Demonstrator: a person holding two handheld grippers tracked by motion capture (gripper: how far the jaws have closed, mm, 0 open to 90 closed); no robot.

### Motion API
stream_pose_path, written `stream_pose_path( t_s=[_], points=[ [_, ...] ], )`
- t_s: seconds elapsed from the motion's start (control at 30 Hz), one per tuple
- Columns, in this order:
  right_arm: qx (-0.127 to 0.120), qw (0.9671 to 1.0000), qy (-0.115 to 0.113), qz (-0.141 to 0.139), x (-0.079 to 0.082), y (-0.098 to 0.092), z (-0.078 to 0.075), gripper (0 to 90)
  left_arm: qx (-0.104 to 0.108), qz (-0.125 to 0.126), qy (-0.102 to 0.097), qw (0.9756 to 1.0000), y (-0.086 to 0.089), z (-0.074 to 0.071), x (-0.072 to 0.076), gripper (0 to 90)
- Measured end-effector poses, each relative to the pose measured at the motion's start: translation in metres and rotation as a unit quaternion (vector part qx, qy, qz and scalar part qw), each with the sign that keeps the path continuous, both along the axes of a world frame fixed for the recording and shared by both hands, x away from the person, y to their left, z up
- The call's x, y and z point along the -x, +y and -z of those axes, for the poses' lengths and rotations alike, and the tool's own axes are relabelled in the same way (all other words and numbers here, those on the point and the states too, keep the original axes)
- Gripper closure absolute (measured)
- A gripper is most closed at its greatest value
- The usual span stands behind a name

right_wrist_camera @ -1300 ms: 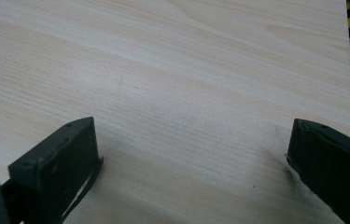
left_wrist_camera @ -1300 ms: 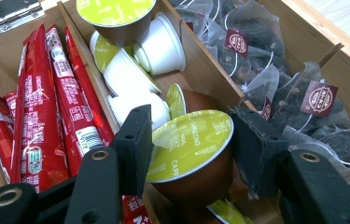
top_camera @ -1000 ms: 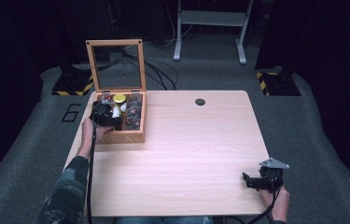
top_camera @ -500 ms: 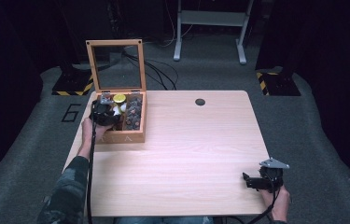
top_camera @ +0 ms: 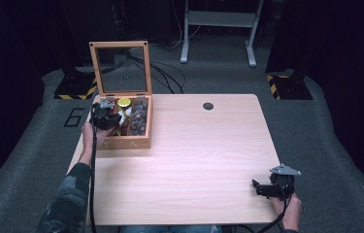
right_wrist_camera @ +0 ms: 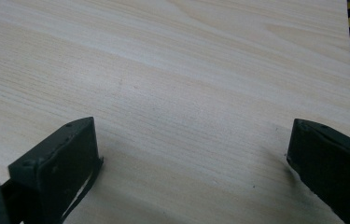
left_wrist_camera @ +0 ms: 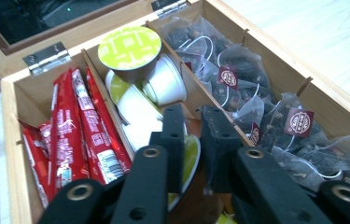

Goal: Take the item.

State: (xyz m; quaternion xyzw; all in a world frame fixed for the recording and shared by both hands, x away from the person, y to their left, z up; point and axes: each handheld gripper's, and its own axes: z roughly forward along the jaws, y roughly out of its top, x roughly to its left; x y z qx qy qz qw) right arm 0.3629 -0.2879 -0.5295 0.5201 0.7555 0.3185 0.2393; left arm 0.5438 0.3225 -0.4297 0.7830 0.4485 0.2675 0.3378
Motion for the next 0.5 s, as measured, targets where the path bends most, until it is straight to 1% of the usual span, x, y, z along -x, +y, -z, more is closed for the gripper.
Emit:
stream_pose_path(
  t_s=[0.07,0.1,0.17,0.2,0.27,0.33,0.4,0.43,0.5],
  points=[
    [0.000,1.0000,0.000,0.000,0.0000,0.0000,0.0000,1.3,-0.004,0.000,-0.001,1.0000,-0.0011,-0.0006,0.0006,84.1],
    [0.001,1.0000,0.000,-0.001,-0.0002,-0.0002,0.0000,1.3,-0.008,0.002,-0.001,1.0000,-0.0013,-0.0005,0.0008,84.1],
    [0.000,1.0000,0.000,0.000,0.0000,0.0000,0.0000,1.2,-0.007,0.001,0.000,1.0000,-0.0015,-0.0011,0.0013,84.9],
    [0.000,1.0000,0.000,0.000,0.0000,0.0000,0.0000,1.3,-0.005,0.002,-0.003,1.0000,-0.0014,-0.0013,0.0012,85.9],
    [0.000,1.0000,0.000,0.000,0.0000,0.0000,0.0000,1.3,-0.010,0.005,-0.005,0.9999,-0.0011,-0.0028,0.0020,86.1],
    [0.000,1.0000,0.000,0.000,0.0000,0.0000,0.0000,1.3,-0.005,0.004,-0.010,0.9999,-0.0025,-0.0027,0.0025,86.3],
    [0.000,1.0000,0.000,0.000,0.0000,0.0000,0.0000,1.3,-0.008,0.006,-0.008,0.9999,-0.0023,-0.0046,0.0034,86.4],
    [0.000,1.0000,0.000,0.000,0.0000,0.0001,0.0000,1.3,-0.004,0.004,-0.012,0.9999,-0.0028,-0.0050,0.0039,86.4],
    [0.000,1.0000,0.000,-0.001,-0.0002,-0.0002,0.0000,1.3,-0.007,0.007,-0.012,0.9999,-0.0029,-0.0066,0.0047,86.4]
  ],
)
